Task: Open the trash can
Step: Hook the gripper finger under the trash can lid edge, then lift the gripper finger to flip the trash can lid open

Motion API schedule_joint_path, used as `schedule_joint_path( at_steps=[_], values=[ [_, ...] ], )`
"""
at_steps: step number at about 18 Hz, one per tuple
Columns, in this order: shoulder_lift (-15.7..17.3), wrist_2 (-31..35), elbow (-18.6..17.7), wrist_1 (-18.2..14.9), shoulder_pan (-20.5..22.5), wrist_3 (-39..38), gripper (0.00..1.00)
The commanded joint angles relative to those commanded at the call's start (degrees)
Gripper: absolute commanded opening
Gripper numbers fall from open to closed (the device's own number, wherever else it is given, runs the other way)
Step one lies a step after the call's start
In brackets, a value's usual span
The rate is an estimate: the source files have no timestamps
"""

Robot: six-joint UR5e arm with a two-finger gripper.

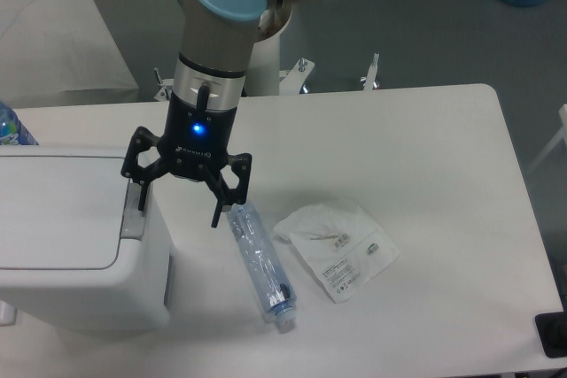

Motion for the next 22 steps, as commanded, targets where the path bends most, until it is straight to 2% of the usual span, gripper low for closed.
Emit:
schedule_joint_path(
  at_steps=[14, 16, 22],
  values=[
    [-0.2, -0.1, 0.3, 0.0, 0.0, 0.0, 1.0],
    [0.0, -0.1, 1.4, 0.0, 0.0, 0.0, 1.0],
    [-0.3, 0.3, 8.4, -0.1, 1.4, 1.1, 1.0]
  ],
)
